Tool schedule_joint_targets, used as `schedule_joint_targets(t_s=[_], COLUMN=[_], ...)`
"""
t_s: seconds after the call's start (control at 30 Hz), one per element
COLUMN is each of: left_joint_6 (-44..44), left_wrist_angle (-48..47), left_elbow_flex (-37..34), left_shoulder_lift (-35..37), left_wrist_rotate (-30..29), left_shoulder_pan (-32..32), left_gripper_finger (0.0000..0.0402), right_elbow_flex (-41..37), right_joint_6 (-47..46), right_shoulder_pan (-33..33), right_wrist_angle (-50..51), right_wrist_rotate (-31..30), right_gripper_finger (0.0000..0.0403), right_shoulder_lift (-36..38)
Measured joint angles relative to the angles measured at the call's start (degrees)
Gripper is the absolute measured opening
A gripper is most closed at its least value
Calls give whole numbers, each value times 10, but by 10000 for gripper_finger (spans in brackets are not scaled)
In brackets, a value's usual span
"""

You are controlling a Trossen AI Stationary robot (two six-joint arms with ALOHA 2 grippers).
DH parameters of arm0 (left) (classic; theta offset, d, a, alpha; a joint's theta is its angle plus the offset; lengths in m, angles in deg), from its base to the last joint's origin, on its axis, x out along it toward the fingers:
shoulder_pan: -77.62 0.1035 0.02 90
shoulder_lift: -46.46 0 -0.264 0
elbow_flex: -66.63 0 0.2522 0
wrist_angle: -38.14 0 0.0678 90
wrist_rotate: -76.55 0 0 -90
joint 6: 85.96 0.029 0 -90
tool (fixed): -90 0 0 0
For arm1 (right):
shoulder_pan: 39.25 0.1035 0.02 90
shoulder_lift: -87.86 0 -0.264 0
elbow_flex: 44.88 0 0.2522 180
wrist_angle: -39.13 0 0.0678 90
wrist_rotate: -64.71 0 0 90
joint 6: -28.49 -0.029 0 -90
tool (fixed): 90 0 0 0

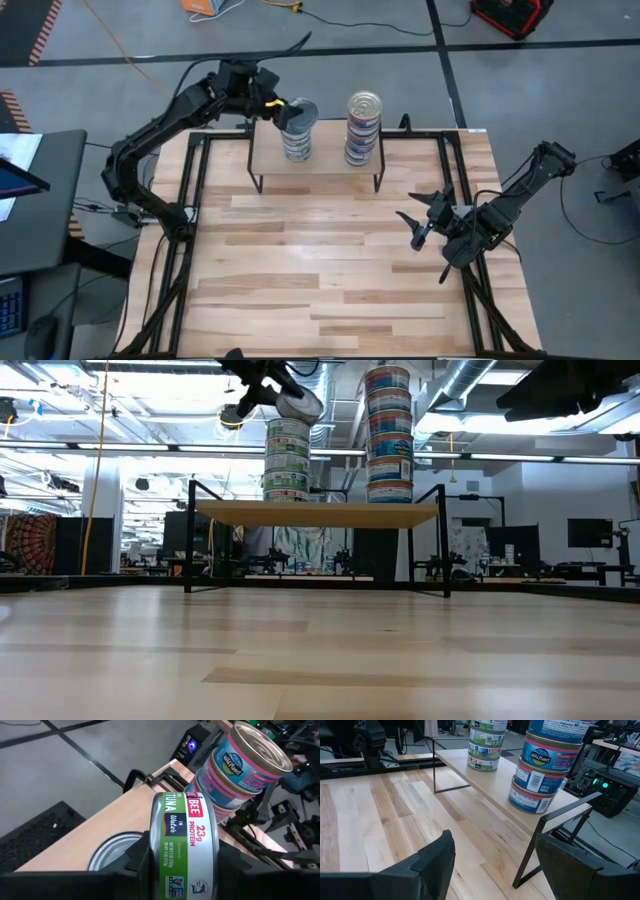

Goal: Stack canned seafood by type on shelf
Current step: Stack the green tuna can on top of the green tuna can on the shelf

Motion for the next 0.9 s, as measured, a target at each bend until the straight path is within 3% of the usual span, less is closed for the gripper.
schedule_joint_targets(t_s=[0.3,0.6,0.9], left_joint_6=[-16,12,60], left_wrist_angle=[-11,-40,-46], left_elbow_flex=[0,0,0], left_shoulder_lift=[0,0,0], left_wrist_rotate=[20,-21,-27], left_shoulder_pan=[0,0,0], left_gripper_finger=[142,201,267], right_elbow_flex=[0,0,0], right_joint_6=[0,0,0], right_shoulder_pan=[0,0,0], right_wrist_angle=[0,-4,-4], right_wrist_rotate=[0,0,0], right_gripper_finger=[301,301,301], right_shoulder_lift=[0,0,0])
